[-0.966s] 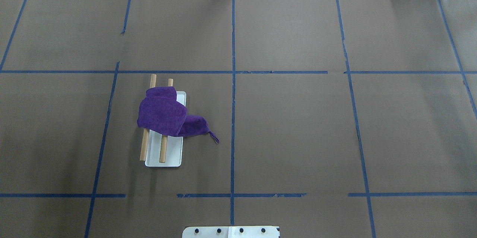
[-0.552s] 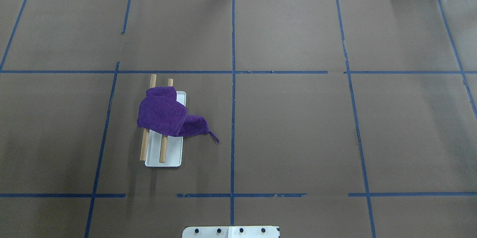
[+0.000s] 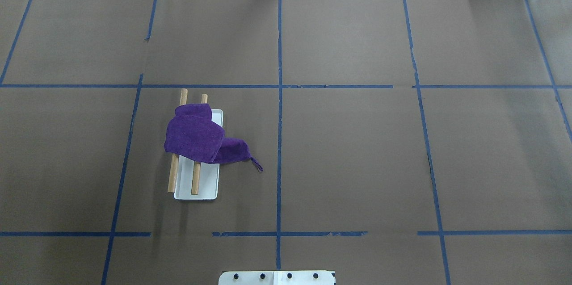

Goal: Hang towel on rack

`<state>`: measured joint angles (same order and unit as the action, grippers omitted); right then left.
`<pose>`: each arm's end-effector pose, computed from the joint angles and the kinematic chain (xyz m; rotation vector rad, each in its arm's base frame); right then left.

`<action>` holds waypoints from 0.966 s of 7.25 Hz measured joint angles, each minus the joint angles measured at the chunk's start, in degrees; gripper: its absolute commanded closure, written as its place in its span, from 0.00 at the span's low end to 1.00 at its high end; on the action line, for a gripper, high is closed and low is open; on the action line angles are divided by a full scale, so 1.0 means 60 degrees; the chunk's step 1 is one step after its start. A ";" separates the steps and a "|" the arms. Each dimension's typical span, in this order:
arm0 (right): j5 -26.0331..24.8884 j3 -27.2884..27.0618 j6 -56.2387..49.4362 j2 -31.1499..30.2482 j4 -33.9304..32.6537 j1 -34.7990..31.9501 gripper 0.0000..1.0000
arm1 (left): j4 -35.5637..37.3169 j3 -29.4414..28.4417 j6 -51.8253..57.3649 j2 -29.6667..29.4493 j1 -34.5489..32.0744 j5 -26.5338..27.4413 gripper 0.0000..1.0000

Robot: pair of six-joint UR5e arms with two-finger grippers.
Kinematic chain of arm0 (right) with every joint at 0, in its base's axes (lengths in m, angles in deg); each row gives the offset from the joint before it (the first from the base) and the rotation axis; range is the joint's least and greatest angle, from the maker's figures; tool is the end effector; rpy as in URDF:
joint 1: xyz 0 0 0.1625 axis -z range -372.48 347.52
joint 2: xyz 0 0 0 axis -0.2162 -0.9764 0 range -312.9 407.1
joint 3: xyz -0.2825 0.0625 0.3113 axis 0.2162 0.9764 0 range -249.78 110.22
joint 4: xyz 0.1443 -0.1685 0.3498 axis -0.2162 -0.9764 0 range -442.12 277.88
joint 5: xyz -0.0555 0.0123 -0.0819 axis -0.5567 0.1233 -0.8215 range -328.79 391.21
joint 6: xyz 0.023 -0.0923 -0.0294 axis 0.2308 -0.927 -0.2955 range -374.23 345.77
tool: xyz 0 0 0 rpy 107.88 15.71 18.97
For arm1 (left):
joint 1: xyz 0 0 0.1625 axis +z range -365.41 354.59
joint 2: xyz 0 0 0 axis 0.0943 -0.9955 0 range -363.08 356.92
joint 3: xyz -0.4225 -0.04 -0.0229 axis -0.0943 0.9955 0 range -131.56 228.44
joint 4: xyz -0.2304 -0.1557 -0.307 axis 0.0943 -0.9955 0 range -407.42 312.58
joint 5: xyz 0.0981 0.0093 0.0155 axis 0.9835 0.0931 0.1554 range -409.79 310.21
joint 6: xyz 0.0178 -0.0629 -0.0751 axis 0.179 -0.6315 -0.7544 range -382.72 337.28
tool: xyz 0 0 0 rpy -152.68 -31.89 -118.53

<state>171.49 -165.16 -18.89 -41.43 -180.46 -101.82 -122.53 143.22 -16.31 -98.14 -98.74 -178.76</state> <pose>0.0510 -0.4989 0.6068 0.0062 -0.8780 -0.0755 -0.1005 -0.5114 0.6047 -0.0266 0.6845 0.0215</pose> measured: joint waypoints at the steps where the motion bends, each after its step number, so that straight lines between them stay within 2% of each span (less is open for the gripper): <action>1: -0.0003 0.0001 -0.0020 -0.0006 0.0000 -0.0022 0.00 | 0.0085 -0.0035 0.0019 -0.0050 -0.0074 0.0024 0.00; 7: 0.0000 -0.0012 -0.0044 -0.0098 0.0000 -0.0095 0.00 | 0.0020 -0.0546 -0.0009 0.0111 -0.0098 -0.0637 0.00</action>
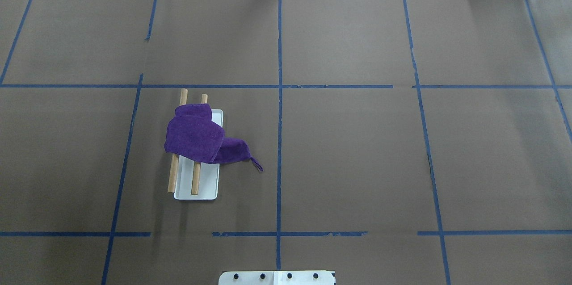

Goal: Hang towel on rack

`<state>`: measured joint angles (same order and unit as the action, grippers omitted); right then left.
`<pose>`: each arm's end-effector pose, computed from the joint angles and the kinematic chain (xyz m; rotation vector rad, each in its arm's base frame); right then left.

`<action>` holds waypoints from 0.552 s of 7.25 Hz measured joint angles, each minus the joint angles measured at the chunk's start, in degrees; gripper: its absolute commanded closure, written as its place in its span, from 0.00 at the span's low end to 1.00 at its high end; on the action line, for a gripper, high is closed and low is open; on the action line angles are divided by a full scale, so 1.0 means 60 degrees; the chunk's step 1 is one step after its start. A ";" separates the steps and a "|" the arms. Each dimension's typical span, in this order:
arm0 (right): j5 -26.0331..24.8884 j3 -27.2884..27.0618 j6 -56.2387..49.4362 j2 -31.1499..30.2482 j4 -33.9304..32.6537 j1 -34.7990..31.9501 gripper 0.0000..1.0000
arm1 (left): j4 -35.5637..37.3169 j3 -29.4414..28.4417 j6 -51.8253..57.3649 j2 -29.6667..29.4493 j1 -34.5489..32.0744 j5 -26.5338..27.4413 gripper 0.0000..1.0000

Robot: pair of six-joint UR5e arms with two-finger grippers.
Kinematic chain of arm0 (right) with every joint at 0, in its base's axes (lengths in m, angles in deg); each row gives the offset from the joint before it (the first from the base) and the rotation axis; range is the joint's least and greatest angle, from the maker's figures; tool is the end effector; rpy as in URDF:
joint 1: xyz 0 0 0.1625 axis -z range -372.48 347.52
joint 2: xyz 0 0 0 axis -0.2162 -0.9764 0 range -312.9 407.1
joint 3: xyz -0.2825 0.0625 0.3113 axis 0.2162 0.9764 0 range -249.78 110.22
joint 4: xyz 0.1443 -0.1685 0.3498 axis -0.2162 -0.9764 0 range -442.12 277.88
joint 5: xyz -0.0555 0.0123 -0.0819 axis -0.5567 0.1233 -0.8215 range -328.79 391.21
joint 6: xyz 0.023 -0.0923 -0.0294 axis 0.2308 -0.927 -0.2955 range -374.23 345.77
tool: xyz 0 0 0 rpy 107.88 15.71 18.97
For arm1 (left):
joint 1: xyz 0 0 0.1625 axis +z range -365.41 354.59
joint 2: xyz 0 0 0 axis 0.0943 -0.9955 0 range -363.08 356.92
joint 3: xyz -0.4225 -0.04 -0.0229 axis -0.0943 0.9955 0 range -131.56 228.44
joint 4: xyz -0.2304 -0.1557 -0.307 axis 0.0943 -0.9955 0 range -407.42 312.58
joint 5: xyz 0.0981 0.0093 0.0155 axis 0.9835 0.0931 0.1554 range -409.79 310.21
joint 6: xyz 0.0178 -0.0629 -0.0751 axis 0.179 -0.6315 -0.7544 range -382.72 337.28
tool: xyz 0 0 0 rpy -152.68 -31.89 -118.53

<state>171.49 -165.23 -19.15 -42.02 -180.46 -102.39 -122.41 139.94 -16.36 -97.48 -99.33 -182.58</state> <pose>0.0560 -0.4938 0.6113 0.0041 -0.8782 -0.0665 -0.1003 -0.5039 0.6338 -0.0841 0.7557 -0.0190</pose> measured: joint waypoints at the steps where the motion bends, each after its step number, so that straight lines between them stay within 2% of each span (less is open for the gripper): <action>1: 0.0000 -0.0001 0.0000 -0.0001 0.0000 0.0000 0.00 | -0.0006 0.0011 -0.0003 0.0059 0.0016 -0.0010 0.00; 4: -0.0010 -0.0001 0.0010 -0.0023 0.0000 -0.0001 0.00 | -0.0231 -0.0013 -0.0015 0.0121 0.0145 -0.0006 0.00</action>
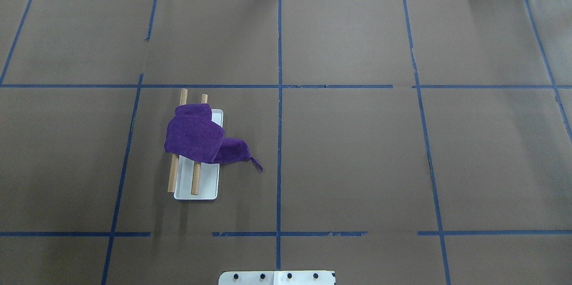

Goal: Hang towel on rack

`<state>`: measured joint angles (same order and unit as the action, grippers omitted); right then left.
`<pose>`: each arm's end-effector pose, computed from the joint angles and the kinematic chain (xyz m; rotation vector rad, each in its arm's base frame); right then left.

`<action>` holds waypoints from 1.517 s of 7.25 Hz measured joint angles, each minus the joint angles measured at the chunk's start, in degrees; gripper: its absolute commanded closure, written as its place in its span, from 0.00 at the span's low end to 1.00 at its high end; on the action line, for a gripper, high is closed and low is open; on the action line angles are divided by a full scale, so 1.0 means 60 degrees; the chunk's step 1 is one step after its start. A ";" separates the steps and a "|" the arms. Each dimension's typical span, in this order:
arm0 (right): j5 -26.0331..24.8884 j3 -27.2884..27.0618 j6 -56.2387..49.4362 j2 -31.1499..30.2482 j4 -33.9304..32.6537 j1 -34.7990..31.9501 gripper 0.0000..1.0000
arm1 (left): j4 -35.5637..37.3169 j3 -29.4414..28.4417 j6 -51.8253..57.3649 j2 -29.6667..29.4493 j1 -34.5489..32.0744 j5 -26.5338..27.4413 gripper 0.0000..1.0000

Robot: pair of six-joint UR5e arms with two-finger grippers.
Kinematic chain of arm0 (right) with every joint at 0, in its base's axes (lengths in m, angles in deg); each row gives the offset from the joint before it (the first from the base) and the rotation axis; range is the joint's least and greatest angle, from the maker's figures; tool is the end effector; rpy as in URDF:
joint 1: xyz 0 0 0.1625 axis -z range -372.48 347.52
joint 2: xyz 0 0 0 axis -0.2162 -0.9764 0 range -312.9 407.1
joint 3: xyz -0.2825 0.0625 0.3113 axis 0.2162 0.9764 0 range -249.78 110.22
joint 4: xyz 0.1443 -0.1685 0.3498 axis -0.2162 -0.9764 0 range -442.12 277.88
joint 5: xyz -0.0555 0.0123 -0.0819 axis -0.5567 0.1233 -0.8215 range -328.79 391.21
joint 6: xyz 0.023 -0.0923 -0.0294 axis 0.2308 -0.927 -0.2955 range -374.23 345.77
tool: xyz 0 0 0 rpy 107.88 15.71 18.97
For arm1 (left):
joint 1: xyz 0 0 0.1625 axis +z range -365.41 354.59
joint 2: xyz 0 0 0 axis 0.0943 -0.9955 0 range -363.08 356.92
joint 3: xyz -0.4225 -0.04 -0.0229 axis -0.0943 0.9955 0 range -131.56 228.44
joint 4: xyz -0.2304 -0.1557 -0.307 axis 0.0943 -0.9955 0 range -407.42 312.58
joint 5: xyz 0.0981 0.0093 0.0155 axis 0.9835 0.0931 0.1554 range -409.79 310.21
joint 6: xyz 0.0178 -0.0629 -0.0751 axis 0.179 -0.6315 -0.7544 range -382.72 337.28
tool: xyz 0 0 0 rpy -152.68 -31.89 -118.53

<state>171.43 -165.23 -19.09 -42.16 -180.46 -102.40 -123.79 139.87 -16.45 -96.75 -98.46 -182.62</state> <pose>0.0561 -0.4927 0.6126 0.0014 -0.8772 -0.0643 -0.0923 -0.5014 0.6387 -0.0807 0.7551 -0.0023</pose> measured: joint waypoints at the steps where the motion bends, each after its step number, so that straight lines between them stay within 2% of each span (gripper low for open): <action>1: 0.0005 0.0002 0.0004 -0.0004 0.0000 0.0000 0.00 | -0.0120 -0.0028 -0.0003 0.0027 0.0093 0.0000 0.00; 11: -0.0018 -0.0024 0.0022 -0.0060 0.0015 0.0000 0.00 | -0.0209 -0.0033 -0.0005 0.0052 0.0288 -0.0010 0.00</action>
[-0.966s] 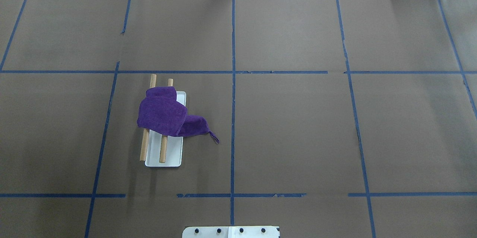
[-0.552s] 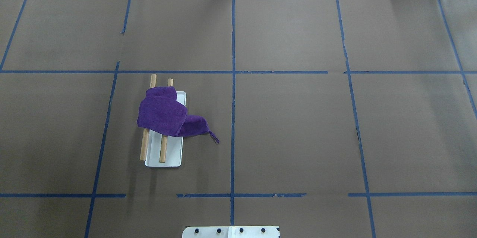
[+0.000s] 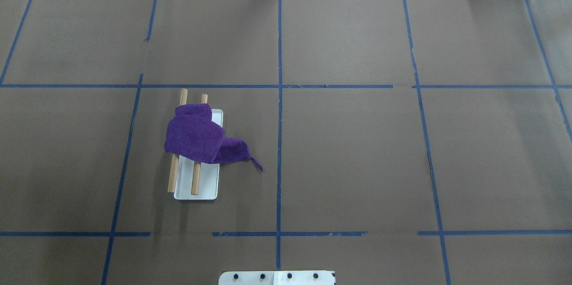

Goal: Hang towel on rack

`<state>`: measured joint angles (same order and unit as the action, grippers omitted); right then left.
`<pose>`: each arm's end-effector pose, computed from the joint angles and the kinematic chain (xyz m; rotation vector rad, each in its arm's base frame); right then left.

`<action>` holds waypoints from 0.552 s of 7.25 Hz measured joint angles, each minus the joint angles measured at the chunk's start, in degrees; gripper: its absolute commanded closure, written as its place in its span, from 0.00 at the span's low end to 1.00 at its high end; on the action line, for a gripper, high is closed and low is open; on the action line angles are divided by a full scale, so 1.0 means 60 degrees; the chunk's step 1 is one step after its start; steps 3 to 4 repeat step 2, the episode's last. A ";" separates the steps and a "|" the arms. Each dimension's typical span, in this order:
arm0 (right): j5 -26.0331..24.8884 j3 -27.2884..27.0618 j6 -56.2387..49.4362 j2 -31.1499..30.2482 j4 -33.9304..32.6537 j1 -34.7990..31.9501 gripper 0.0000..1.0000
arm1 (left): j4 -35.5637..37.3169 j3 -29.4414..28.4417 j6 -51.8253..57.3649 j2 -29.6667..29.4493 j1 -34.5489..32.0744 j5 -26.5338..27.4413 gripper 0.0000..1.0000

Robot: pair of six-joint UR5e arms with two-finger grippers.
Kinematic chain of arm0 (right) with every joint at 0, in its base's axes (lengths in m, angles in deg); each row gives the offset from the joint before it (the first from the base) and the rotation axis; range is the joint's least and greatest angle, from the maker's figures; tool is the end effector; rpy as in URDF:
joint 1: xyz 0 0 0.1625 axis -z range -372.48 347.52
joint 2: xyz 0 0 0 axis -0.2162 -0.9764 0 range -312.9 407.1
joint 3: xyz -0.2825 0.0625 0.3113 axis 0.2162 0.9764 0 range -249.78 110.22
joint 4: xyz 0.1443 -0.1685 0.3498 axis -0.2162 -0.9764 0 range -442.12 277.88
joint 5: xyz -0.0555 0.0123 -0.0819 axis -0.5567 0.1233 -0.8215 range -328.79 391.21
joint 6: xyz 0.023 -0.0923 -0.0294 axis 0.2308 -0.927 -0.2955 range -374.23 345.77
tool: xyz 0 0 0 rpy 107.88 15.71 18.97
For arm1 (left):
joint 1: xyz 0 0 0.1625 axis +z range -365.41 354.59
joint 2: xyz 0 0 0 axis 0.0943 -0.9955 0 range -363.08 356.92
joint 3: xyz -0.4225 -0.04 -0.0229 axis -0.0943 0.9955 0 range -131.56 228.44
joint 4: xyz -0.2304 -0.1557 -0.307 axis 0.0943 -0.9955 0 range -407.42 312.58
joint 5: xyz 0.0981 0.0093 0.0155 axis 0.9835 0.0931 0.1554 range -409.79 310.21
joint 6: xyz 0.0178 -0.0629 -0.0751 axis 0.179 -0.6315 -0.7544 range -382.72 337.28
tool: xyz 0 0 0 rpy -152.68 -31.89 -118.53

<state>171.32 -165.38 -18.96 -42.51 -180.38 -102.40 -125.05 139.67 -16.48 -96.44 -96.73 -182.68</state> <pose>0.0562 -0.4901 0.6143 -0.0016 -0.8753 -0.0613 -0.0771 -0.5031 0.6411 -0.0797 0.7543 0.0308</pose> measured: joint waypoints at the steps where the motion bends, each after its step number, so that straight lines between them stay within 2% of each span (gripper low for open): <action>1: 0.0002 -0.0014 0.0007 0.0003 0.0000 0.0000 0.00 | -0.0006 0.0000 0.0000 -0.0002 0.0000 0.0000 0.00; 4: 0.0008 -0.0030 0.0014 0.0006 0.0000 0.0000 0.00 | -0.0006 0.0005 0.0000 -0.0003 0.0001 0.0000 0.00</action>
